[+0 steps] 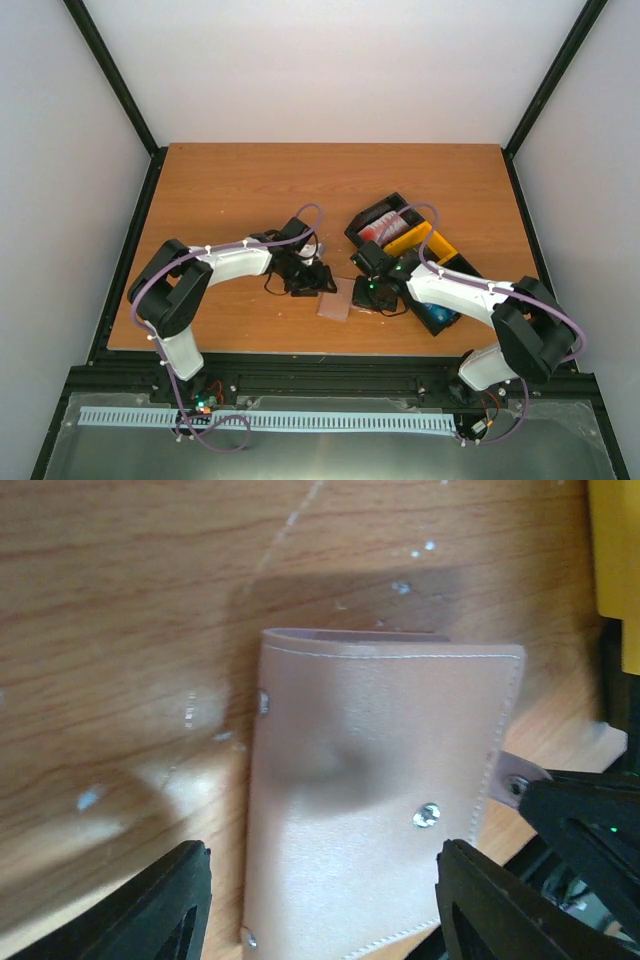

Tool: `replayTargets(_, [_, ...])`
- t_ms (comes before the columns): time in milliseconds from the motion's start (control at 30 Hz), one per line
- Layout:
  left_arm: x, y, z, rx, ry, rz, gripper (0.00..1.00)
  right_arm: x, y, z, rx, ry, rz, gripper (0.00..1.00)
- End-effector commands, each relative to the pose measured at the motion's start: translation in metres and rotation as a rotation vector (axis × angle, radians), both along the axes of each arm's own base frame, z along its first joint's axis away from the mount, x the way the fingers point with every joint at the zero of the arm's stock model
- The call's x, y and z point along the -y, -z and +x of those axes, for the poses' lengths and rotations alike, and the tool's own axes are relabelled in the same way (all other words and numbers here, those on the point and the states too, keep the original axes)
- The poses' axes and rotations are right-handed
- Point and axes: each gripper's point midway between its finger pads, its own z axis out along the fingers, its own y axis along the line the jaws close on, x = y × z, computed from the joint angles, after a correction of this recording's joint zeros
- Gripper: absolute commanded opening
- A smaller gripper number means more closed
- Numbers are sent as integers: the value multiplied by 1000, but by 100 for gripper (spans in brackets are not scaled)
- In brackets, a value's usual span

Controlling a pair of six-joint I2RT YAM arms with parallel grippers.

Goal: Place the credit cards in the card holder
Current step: Close the card holder at the center of the board.

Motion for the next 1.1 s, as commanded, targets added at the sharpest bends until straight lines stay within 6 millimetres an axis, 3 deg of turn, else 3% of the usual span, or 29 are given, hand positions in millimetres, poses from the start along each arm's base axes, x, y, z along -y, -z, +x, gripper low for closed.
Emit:
replayTargets(0, [-9, 3, -1, 27, -11, 51, 64, -5, -6, 10, 31, -14, 6, 3])
replayTargets(367, [-12, 17, -21, -30, -14, 2, 52, -36, -27, 24, 99, -60, 150, 3])
replayTargets(600, [-7, 32, -36, -21, -35, 39, 50, -43, -17, 19, 88, -120, 177, 3])
replayTargets(867, [-34, 57, -20, 54, -204, 175, 44, -36, 13, 12, 48, -213, 113, 3])
replayTargets(1067, [-46, 68, -25, 58, -232, 209, 44, -39, 5, 18, 96, -257, 153, 3])
